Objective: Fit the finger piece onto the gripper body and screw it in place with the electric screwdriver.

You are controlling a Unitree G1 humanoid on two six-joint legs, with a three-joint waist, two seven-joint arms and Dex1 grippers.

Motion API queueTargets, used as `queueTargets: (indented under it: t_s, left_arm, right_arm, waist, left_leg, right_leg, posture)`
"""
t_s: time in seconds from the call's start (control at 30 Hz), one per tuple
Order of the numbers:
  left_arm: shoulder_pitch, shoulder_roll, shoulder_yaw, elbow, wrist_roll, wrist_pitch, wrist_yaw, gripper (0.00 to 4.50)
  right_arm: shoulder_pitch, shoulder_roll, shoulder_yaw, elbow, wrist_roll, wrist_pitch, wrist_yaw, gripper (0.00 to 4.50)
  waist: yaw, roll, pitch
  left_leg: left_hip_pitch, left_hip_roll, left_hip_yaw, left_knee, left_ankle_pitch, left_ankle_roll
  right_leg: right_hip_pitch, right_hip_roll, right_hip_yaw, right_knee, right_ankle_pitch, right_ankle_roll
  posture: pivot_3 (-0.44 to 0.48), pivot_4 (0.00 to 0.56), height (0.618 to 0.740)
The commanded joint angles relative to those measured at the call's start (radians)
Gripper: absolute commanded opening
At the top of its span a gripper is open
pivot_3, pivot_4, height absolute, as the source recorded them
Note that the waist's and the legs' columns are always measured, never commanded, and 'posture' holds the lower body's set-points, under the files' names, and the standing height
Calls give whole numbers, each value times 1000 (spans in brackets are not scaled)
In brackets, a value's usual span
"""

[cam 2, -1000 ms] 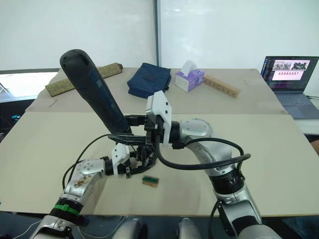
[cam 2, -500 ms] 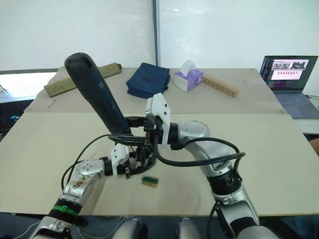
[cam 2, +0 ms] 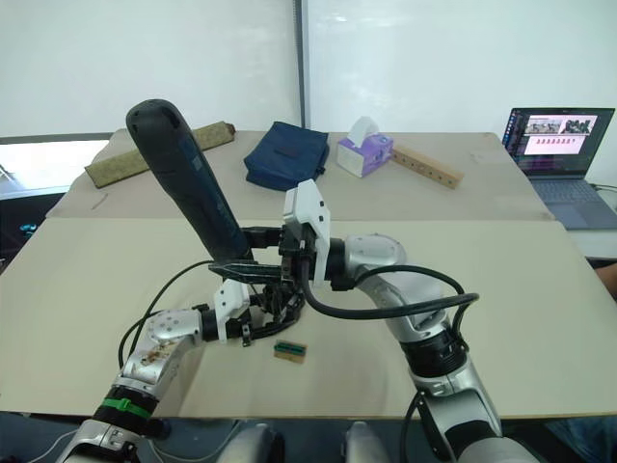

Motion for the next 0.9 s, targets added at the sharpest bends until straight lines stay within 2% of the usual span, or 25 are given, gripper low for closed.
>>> queueTargets:
  t_s: [0.03,0.33,0.9]
  left_arm:
    - [34,6,-49,33,24,41,-21,2257]
    - [32,4,-49,39,25,40,-20,2257]
    - [37,6,-49,41,26,38,-23,2257]
  right_arm:
    - [-36,15,-31,-34,28,-7,-9,1898]
    - [-53,35,-71,-34,86,41,-35,1898]
    - [5,39,-108,-37,142,-1,-6,1898]
  waist:
    - [0,0,0]
    - [0,0,0]
    - [-1,0,0]
  left_leg:
    - [0,0,0,0,0,0]
    - [0,0,0,0,0,0]
    - [0,0,0,-1,0,0]
  right_leg:
    - [0,0,0,0,0,0]
    - [0,0,0,0,0,0]
    - [0,-1,0,-1,0,0]
  posture:
    - [0,150,740]
    - [0,150,740]
    - [0,150,740]
